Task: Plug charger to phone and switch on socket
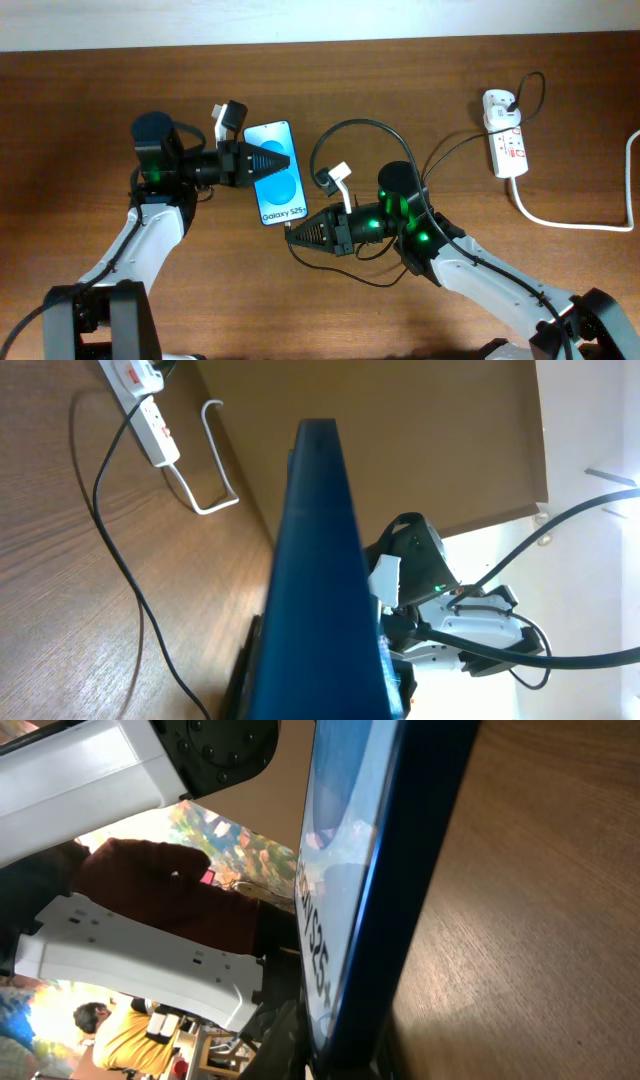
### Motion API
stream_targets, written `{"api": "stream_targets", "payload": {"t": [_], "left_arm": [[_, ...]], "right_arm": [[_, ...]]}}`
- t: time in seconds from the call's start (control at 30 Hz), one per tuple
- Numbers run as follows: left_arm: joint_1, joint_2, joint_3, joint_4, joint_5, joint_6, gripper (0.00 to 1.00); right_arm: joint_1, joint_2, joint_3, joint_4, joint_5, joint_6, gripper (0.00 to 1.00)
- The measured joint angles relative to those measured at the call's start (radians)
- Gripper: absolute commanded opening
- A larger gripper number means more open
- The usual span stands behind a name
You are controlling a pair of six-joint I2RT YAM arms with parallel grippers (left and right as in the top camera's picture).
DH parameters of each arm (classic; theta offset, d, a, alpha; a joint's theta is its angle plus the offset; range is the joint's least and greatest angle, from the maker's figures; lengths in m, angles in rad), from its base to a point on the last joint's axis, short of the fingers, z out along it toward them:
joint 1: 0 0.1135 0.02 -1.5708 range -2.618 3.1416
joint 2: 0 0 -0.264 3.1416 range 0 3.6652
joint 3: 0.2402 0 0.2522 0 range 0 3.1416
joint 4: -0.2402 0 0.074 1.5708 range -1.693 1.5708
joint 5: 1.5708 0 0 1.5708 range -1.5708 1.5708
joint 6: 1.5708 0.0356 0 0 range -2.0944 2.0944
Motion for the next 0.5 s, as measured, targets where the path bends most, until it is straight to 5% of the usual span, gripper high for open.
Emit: {"api": "stream_targets", "payload": {"t": [0.5], "left_arm": [[-0.009,0.0,0.0,0.003,-0.031,0.0,0.0]], "right_arm": [[-0.017,0.0,0.0,-0.001,-0.003,0.002,0.04]]}}
